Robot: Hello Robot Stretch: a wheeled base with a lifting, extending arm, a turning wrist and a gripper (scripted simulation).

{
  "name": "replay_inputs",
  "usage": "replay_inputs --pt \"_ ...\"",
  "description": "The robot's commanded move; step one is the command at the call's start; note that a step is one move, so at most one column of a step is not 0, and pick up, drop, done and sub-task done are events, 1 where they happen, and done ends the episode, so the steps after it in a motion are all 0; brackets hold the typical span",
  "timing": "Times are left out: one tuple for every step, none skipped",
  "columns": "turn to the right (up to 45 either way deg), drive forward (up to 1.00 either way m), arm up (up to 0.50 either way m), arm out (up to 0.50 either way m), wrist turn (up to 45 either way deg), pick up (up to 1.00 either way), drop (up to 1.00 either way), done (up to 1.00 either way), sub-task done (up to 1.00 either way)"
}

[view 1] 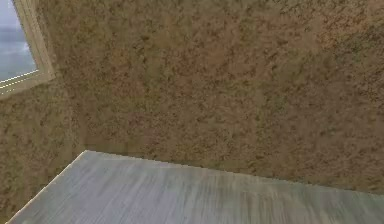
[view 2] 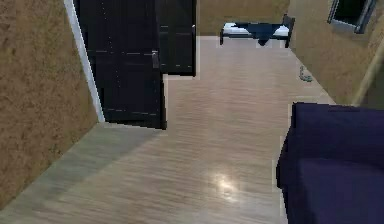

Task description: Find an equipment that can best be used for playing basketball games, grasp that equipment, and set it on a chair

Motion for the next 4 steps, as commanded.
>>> replay_inputs --pt "-45.0 0.0 0.0 0.0 0.0 0.0 0.0 0.0 0.0" --pt "-6.0 0.0 0.0 0.0 0.0 0.0 0.0 0.0 0.0" --pt "0.0 0.05 0.0 0.0 0.0 0.0 0.0 0.0 0.0" --pt "45.0 0.0 0.0 0.0 0.0 0.0 0.0 0.0 0.0"
